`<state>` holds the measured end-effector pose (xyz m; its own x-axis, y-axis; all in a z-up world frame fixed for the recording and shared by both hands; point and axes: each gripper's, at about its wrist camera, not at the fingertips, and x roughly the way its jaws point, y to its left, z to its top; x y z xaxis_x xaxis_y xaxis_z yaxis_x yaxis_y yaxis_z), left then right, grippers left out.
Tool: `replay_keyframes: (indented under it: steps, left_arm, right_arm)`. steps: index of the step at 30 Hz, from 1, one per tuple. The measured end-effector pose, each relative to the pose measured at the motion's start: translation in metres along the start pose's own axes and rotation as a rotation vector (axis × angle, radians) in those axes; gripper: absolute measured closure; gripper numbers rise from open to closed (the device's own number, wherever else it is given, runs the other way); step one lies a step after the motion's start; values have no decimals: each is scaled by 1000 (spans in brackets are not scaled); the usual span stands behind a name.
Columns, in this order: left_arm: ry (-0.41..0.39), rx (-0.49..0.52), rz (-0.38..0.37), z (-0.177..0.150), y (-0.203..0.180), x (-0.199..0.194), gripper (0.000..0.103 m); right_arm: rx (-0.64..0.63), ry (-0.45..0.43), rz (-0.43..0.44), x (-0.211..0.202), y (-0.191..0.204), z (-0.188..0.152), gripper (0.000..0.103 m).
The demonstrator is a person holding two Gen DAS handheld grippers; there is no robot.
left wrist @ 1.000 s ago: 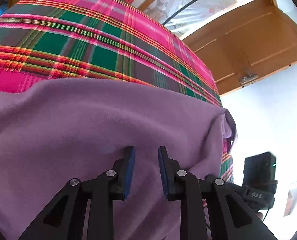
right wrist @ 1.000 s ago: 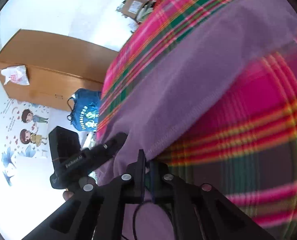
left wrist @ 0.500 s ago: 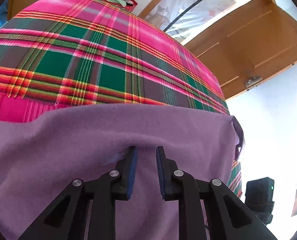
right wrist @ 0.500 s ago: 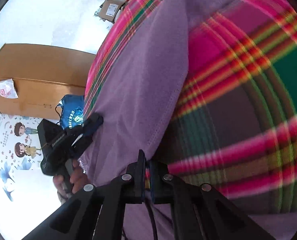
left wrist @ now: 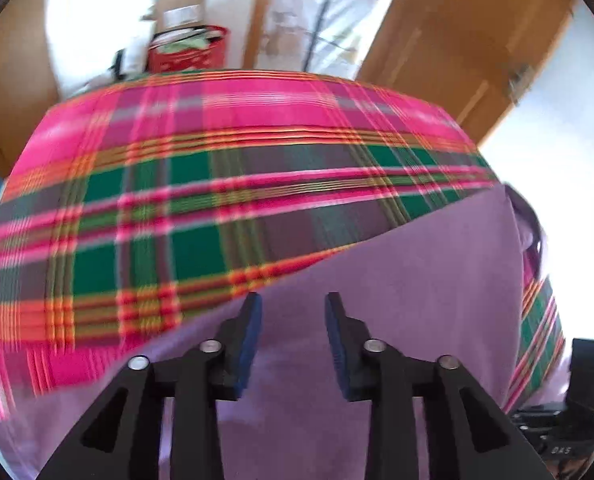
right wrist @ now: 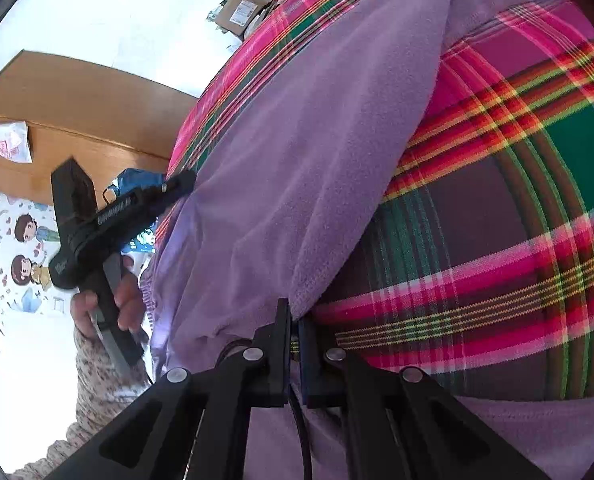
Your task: Fold clothes
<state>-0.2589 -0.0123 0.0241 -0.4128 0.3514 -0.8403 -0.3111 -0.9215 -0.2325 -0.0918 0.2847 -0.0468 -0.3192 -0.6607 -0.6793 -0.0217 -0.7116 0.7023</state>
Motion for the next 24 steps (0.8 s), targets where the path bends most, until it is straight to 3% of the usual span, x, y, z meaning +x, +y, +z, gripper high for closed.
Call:
replay_keyframes:
  steps: [4, 7, 10, 12, 15, 24]
  left_arm:
    - [71, 78, 51, 16, -8, 26, 63]
    - [75, 113, 21, 20, -9, 28, 62]
    - [78, 173, 4, 21, -15, 31, 50]
    - [80, 222, -2, 20, -21, 33, 50]
    - [76, 330, 32, 11, -34, 33, 46]
    - [97, 370, 8, 10, -41, 33, 49]
  right_arm:
    - [-34, -6, -17, 7, 13, -4, 99]
    - [-31, -4, -6, 8, 14, -5, 99]
    - [-37, -2, 2, 5, 12, -7, 99]
    - [-41, -1, 5, 4, 13, -10, 99]
    - [-39, -1, 14, -2, 9, -15, 99]
    - [-21, -7, 36, 3, 14, -18, 99]
